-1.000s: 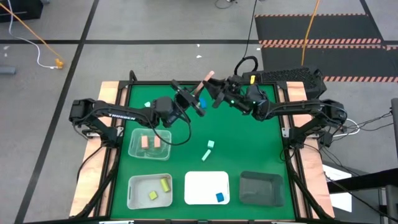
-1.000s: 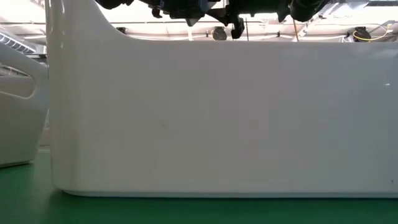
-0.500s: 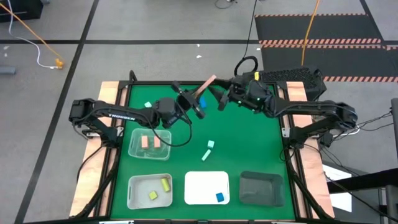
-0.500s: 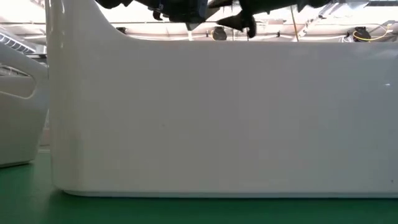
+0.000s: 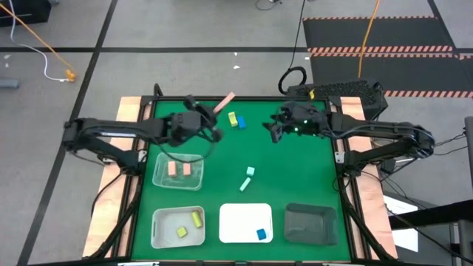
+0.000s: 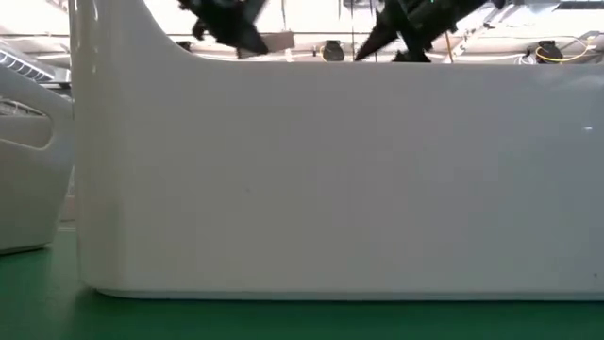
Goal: Sort & place blocks by color
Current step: Put the light brown block into the transparent bin
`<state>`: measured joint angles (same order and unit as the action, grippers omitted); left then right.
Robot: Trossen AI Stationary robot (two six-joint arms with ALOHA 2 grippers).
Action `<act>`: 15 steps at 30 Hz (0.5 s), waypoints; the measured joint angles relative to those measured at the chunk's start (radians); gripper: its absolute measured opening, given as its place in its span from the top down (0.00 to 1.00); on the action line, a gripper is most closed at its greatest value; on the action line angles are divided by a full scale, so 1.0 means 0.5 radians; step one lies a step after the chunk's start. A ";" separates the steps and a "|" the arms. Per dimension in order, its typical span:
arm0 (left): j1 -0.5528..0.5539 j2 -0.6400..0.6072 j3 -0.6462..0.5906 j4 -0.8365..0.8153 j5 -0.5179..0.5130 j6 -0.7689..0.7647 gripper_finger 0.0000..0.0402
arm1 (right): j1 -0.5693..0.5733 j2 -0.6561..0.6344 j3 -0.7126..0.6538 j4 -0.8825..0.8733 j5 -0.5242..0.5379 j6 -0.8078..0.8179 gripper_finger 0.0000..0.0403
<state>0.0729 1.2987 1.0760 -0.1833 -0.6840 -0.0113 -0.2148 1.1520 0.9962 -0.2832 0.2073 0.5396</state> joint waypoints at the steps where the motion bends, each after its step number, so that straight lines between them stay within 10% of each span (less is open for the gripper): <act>1: -0.001 -0.079 -0.003 -0.216 0.104 -0.165 0.86 | 0.009 0.015 -0.015 -0.017 -0.001 0.019 0.38; 8: -0.074 -0.424 -0.004 -1.350 0.850 -1.264 0.86 | 0.096 0.072 -0.275 0.205 -0.026 0.054 0.38; 15: -0.485 -0.455 -0.007 -2.038 1.110 -1.888 0.86 | 0.203 0.080 -0.573 0.726 -0.319 0.184 0.38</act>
<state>-0.1696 1.0711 1.0725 -1.2025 -0.1292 -0.9551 -0.1133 1.1919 0.7096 0.0799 0.0478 0.6315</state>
